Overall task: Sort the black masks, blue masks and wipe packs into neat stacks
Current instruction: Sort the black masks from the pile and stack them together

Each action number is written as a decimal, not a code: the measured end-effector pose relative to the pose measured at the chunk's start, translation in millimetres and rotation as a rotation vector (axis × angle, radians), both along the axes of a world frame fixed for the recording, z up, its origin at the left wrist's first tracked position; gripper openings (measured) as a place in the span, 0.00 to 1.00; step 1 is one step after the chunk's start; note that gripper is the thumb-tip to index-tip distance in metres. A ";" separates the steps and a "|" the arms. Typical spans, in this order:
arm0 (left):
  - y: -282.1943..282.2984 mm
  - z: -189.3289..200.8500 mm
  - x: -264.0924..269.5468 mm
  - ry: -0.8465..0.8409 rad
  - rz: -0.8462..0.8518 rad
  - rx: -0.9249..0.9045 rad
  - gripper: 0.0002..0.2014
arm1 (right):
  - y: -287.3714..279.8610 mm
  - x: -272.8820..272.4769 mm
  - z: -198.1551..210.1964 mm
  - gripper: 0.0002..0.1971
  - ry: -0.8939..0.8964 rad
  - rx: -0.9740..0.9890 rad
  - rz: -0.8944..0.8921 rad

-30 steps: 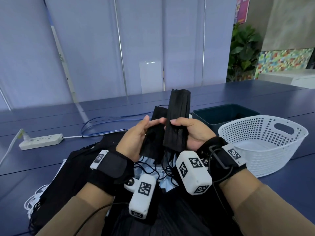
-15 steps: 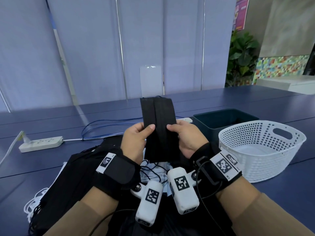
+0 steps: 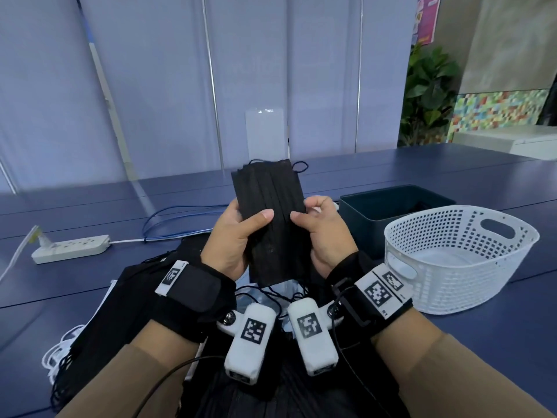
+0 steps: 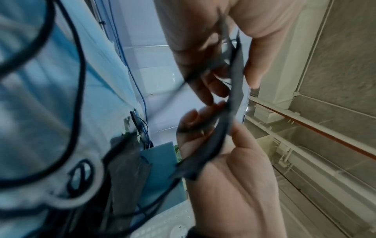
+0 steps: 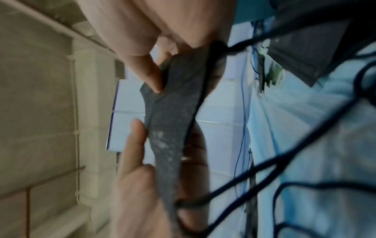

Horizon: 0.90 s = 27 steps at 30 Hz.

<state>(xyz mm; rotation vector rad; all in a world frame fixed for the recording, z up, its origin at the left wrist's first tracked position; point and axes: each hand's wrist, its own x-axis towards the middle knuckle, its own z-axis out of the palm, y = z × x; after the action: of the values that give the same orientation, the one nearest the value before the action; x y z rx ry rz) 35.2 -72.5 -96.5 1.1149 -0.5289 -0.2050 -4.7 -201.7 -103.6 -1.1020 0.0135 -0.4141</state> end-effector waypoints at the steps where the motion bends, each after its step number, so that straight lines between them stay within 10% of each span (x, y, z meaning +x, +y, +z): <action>1: 2.0 3.2 -0.2 -0.026 -0.004 0.028 0.16 | 0.4 -0.3 -0.2 0.16 -0.037 -0.033 -0.022; 5: 14.6 10.7 9.6 -0.162 0.068 0.133 0.12 | -3.1 0.6 -1.3 0.31 -0.047 -0.148 -0.017; 16: 14.4 -9.6 18.8 -0.124 0.047 0.360 0.17 | -6.8 13.0 -16.3 0.22 0.154 -0.408 0.052; 21: 25.6 -2.4 32.2 0.085 0.164 0.136 0.09 | -66.4 12.1 -15.4 0.13 0.574 -1.032 -0.211; 27: 32.7 2.8 39.3 0.278 0.163 0.021 0.07 | -87.5 10.8 -29.1 0.19 0.804 -1.027 -0.137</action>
<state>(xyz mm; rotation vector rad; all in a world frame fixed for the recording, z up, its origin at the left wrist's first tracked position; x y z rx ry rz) 74.6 -39.8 -93.7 1.1220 -0.1881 -0.2193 6.1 -289.2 -132.7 -2.2347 0.6486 -0.0417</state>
